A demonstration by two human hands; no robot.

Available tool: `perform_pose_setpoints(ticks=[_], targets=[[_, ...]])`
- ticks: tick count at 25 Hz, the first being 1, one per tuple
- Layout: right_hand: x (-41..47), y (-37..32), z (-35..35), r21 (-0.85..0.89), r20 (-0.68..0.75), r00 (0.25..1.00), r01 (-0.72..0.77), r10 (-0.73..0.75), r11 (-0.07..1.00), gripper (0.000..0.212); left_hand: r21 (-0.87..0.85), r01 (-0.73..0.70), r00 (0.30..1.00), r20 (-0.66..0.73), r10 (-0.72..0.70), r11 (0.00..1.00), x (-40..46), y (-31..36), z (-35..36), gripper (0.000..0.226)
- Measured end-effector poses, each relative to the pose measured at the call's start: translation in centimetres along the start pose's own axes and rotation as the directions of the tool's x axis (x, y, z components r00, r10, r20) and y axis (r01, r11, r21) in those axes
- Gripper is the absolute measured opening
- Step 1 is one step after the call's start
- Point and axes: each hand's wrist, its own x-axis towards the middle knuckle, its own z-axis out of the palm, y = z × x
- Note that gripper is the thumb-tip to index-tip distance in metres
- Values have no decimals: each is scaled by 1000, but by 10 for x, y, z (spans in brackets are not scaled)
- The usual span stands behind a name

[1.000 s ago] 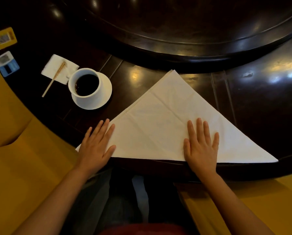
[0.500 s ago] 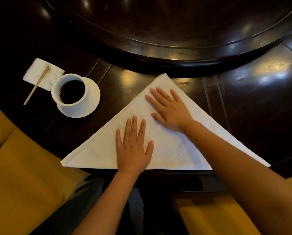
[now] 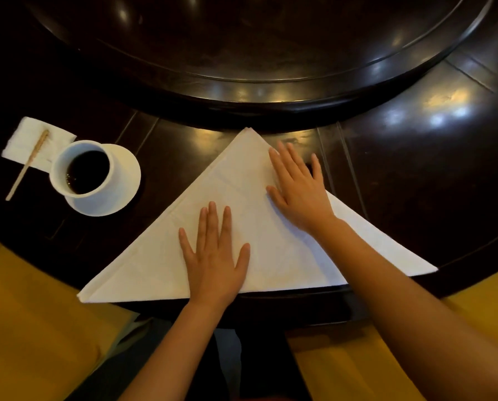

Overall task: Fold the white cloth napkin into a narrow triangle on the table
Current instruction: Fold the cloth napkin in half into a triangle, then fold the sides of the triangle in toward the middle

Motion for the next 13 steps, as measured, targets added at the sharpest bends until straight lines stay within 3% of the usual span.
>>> perform_pose_setpoints(ticks=[5,9,13], targets=[[-116,44,-17,-49,-47,946,-323,321,945,64,-28,-244,967,68,245,969,-2,56,2,70],[-176,74,-33,-115,-54,850,-527,525,842,58,-3,-287,954,86,286,958,-4,58,6,69],[-197,84,-40,-198,-64,811,-582,582,789,49,16,-293,952,98,290,956,-2,57,4,69]])
